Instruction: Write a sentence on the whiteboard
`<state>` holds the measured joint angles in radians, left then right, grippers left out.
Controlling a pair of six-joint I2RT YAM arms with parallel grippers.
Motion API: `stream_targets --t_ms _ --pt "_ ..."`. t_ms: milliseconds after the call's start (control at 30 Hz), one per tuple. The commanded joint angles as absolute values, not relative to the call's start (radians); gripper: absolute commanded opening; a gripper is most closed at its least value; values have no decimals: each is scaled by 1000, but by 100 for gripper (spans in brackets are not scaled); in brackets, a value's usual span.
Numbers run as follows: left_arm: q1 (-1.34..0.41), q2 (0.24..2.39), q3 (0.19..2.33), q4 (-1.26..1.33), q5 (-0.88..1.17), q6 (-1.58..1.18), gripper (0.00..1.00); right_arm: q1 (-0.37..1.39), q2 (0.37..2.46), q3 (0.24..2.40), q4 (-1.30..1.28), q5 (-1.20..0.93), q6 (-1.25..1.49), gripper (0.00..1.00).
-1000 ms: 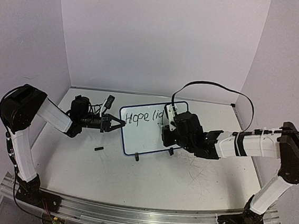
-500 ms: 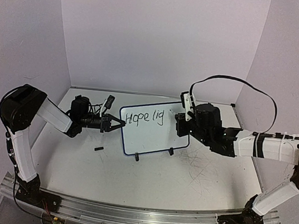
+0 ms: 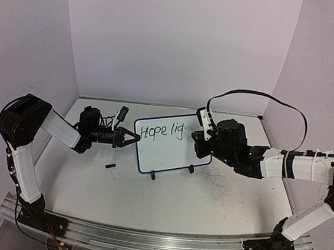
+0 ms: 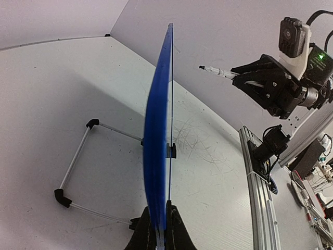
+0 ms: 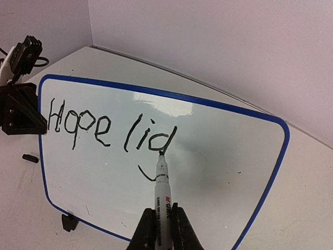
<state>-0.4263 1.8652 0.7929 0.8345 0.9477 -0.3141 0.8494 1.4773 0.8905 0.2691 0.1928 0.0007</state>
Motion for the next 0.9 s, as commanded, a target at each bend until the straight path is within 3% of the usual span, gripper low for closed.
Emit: stream_targets --t_ms 0,867 --pt "-445 1879 805 744 910 -235 0 852 1456 902 308 201 -22 0" --pt "-445 1877 811 729 900 -233 0 839 1481 923 331 223 -45 0"
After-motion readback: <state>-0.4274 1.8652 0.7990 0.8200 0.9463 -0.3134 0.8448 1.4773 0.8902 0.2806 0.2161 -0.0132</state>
